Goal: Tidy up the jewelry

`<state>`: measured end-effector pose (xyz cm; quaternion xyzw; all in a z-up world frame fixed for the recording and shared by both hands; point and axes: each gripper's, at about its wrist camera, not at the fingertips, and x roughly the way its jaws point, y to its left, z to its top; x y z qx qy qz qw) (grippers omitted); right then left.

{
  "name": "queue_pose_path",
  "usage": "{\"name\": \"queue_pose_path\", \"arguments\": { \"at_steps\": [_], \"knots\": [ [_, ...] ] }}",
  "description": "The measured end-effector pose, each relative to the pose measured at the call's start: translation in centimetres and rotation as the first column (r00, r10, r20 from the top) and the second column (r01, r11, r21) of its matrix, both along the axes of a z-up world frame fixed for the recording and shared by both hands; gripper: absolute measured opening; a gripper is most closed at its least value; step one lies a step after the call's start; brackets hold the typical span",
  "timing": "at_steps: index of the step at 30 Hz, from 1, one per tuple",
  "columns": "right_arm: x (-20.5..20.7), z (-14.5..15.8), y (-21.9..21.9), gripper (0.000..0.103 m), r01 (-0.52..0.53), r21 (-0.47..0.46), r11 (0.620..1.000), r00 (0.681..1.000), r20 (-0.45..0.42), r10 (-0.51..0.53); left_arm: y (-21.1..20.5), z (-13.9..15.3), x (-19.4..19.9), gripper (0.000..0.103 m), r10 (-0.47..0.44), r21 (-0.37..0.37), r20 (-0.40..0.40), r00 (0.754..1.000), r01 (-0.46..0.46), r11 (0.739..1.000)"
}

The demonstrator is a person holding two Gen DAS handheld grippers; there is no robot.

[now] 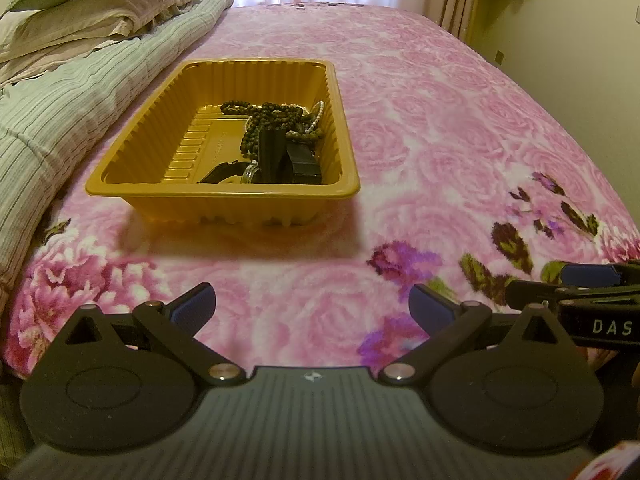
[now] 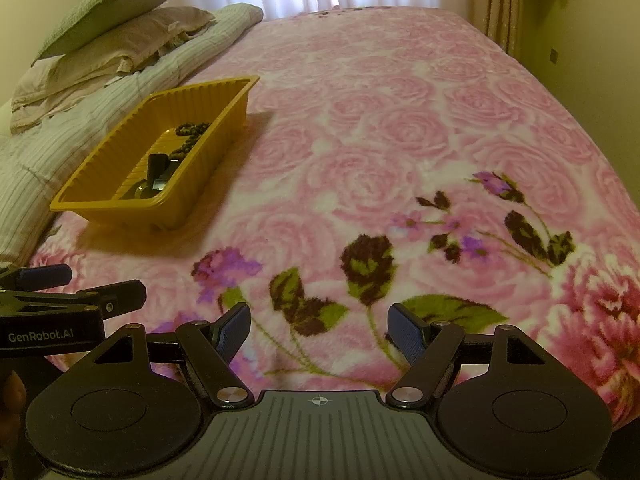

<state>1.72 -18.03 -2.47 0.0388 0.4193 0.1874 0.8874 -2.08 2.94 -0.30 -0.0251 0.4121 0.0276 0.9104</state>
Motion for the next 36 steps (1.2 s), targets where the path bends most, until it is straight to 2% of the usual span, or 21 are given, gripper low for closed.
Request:
{"name": "queue_pose_path", "arguments": {
  "at_steps": [36],
  "knots": [
    [0.21,0.11,0.49,0.075,-0.018,-0.005,1.000,1.000,0.002,0.018,-0.04,0.15,0.26,0.103,-0.007,0.002,0.000,1.000,0.007,1.000]
  ]
}}
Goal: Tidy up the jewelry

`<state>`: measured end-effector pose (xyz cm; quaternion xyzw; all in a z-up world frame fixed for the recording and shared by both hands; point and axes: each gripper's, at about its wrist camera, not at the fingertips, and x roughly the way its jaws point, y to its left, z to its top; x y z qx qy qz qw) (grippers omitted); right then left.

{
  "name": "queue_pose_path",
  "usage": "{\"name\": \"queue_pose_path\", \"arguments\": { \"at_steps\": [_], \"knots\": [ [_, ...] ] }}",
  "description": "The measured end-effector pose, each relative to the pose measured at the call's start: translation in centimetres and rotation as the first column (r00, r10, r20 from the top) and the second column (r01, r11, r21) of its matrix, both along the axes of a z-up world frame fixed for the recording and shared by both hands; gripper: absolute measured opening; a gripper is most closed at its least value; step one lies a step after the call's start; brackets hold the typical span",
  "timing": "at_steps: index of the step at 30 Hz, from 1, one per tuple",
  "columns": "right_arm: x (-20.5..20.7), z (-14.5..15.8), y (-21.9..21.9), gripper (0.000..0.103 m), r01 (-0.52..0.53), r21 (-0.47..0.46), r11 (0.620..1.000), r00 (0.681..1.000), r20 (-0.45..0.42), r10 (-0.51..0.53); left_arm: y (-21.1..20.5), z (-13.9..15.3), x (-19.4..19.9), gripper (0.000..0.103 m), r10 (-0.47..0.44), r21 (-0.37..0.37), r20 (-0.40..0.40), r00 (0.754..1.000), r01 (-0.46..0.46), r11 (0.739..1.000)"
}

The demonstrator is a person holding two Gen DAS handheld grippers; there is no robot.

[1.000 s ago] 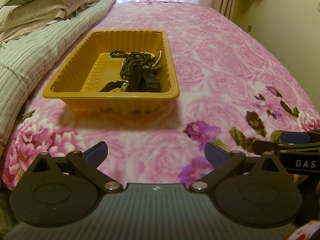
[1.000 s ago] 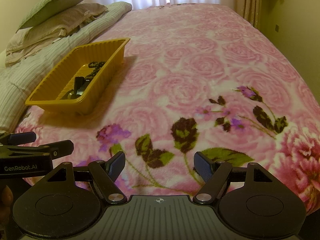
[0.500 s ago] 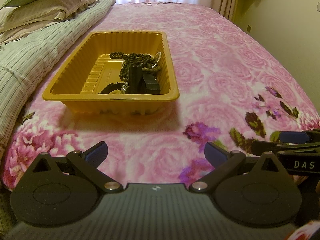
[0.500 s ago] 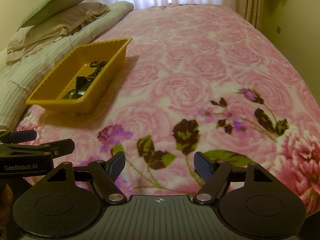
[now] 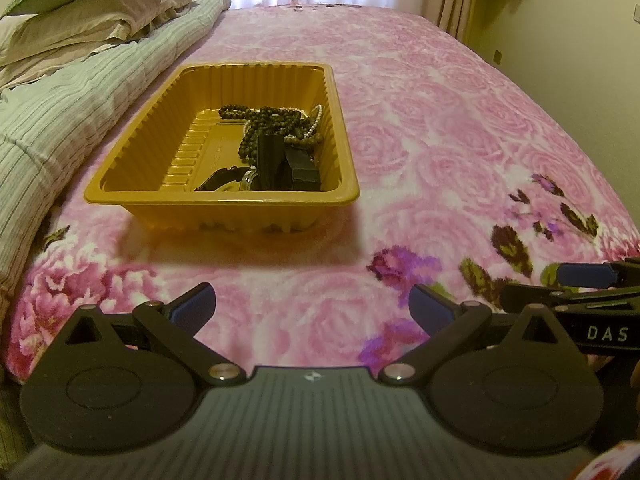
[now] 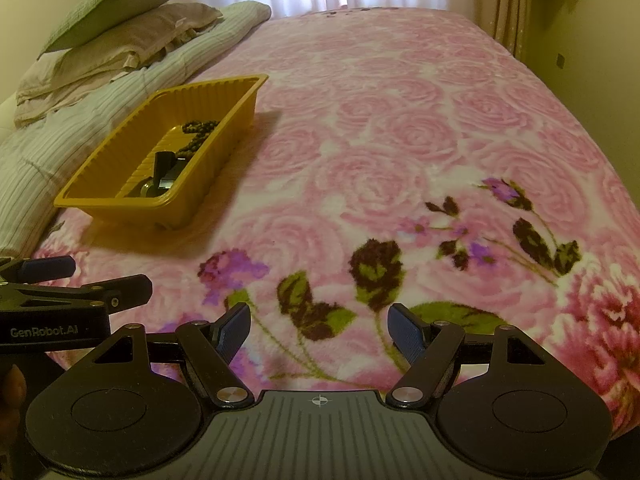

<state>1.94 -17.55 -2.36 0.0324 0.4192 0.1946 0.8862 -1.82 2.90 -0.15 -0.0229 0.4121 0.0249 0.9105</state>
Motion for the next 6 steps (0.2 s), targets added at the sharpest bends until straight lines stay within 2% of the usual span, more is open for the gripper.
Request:
{"name": "queue_pose_path", "arguments": {
  "at_steps": [6],
  "knots": [
    [-0.03,0.00,0.07,0.075,0.001,-0.001,1.000,1.000,0.000,-0.001,0.19,0.00,0.18,0.103,0.003,-0.011,0.005,1.000,-0.003,1.000]
  ]
}}
